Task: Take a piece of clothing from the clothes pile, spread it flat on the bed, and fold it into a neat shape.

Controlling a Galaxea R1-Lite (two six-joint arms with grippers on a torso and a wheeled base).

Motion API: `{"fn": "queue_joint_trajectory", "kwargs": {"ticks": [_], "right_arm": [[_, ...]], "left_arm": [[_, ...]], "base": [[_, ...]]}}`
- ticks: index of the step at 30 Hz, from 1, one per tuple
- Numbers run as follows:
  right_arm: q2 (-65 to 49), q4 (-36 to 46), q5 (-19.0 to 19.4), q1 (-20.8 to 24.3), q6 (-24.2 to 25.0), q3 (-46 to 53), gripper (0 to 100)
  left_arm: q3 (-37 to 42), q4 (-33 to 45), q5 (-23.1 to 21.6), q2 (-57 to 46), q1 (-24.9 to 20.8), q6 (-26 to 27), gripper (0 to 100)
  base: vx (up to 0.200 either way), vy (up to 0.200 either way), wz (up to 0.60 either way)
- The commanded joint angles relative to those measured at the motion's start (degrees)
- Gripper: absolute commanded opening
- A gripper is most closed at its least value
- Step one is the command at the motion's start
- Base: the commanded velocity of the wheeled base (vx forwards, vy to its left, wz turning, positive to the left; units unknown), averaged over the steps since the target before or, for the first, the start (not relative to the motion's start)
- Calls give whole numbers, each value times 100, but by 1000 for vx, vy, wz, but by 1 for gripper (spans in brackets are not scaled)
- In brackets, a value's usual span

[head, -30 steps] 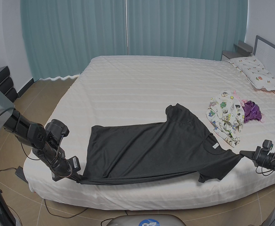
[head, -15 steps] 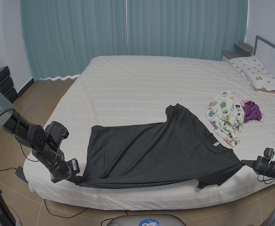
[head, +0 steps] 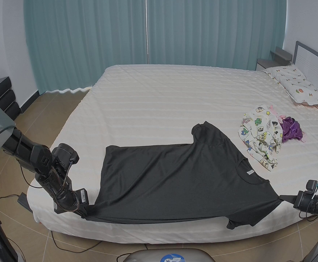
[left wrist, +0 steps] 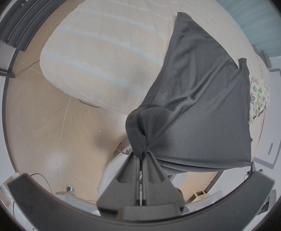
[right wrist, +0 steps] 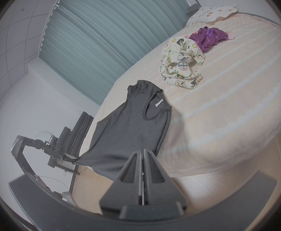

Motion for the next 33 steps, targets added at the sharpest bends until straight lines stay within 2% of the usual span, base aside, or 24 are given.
{"fn": "queue_joint_trajectory", "kwargs": {"ticks": [1,6,14,19,26,33], "right_arm": [[-63,-1,2,9,-84,149,0],[-116,51,2,-17,-102,149,0],[-151,-19,20,115,-93,8,0],[-125,25,46,572,258,-581,0],[-2,254,-103,1046,803,-1539,0],[403,772,-332,1345,865,-2286,0]], "left_arm": [[107,13,20,-76,-5,93,0],[291,30,29,-208,-5,418,0],[89,13,12,-182,4,339,0],[-438,21,-32,-155,4,-179,0],[-1001,-23,-68,126,30,-443,0],[-1484,-23,-59,741,39,-540,0]], "base": [[0,0,0],[0,0,0],[0,0,0],[0,0,0],[0,0,0],[0,0,0]]}}
